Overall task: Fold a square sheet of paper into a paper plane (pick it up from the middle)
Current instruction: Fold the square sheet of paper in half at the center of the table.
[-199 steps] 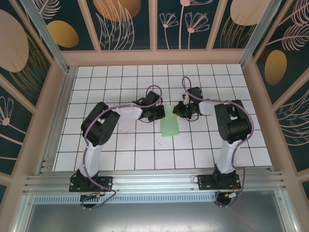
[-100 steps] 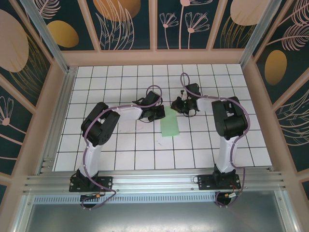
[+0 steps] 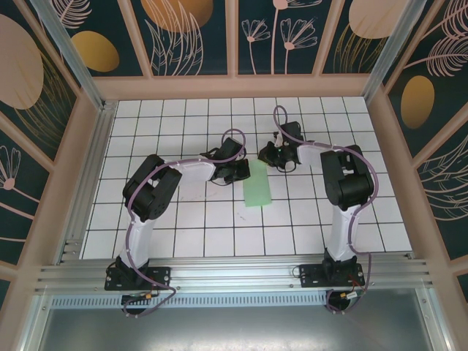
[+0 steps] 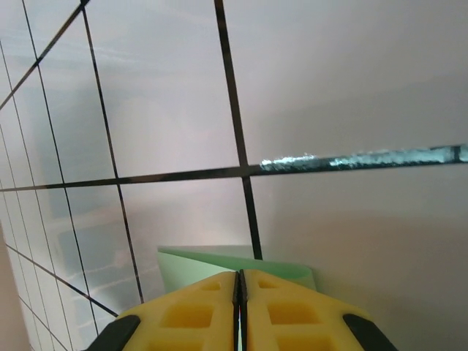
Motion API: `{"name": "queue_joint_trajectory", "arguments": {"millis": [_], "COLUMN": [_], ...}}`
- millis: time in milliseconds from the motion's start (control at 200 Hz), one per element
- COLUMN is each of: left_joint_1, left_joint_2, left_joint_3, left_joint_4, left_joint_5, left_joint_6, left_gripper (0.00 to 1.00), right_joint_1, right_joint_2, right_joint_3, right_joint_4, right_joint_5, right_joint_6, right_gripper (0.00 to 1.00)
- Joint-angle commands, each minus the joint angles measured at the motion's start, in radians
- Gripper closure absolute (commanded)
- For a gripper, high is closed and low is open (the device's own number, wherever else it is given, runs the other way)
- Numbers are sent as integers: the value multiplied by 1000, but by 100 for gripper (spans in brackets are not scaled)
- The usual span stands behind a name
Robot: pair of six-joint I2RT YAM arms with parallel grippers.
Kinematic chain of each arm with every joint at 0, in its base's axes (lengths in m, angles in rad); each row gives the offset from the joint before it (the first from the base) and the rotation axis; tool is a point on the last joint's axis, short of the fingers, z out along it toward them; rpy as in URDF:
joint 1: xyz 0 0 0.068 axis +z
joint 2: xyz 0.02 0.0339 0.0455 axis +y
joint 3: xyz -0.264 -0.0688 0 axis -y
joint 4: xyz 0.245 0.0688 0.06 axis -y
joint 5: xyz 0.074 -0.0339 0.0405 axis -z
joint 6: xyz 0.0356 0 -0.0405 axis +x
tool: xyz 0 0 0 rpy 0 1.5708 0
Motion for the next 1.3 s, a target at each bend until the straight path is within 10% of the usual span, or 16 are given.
{"name": "queue_joint_trajectory", "arguments": {"millis": [0, 350, 1296], "left_joint_1": [3, 2, 2], "left_joint_2": [85, 83, 86], "left_joint_3": [-38, -46, -47], "left_joint_4": [-146, -141, -128], "left_joint_5": [-91, -93, -97], "left_joint_6": [20, 22, 18], "left_gripper": [94, 94, 94], "right_joint_1": [5, -11, 21], "right_joint_2": [38, -3, -184], "right_joint_3": [15, 62, -323], "right_joint_4": [-25, -117, -109], "right_joint_5": [61, 176, 4], "right_joint_6": [19, 35, -47], "right_gripper": [87, 87, 87]}}
